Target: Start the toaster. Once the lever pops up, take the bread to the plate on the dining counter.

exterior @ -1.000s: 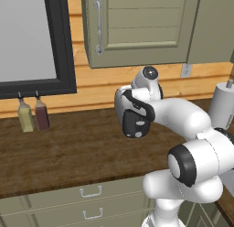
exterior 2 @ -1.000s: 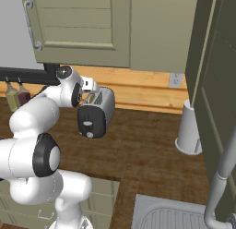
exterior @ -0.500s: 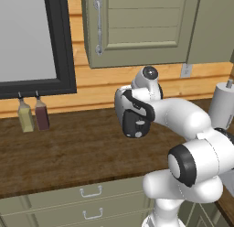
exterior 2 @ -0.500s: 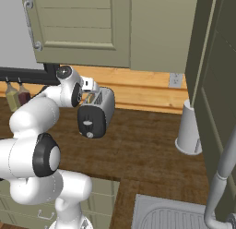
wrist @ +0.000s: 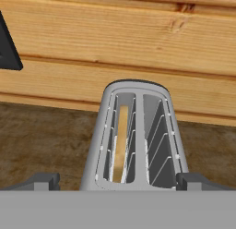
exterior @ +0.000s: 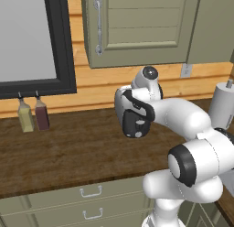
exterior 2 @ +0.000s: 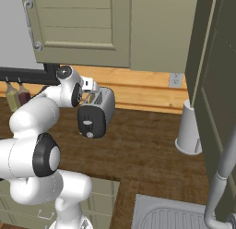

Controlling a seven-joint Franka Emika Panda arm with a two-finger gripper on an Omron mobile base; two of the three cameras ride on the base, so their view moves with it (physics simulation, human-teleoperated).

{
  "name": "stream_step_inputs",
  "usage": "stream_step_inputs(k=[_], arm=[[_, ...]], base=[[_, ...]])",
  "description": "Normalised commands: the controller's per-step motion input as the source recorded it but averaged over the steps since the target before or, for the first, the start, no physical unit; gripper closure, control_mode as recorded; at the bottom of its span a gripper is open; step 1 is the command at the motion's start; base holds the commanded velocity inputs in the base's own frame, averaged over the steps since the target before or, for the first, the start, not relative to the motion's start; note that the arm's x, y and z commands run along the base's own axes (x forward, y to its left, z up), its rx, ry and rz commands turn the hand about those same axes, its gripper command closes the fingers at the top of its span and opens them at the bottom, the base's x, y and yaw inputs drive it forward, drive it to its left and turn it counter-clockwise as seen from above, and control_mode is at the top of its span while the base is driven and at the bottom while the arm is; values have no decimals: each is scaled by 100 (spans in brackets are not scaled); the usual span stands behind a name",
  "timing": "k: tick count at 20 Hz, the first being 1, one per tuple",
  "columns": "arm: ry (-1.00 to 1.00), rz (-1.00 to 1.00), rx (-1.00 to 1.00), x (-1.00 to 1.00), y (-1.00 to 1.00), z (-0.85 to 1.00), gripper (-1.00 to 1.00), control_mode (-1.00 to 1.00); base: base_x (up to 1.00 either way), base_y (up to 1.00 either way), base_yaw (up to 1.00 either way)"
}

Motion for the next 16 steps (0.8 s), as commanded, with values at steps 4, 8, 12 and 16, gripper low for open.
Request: stream_step_inputs(k=[4,8,12,16], arm=[[0,0,0,0,0,0,-100,-100],[0,0,0,0,0,0,-100,-100],[0,0,0,0,0,0,-100,-100],[0,0,0,0,0,0,-100,-100]], base=[[0,0,0],[0,0,0],[0,0,0],[0,0,0]])
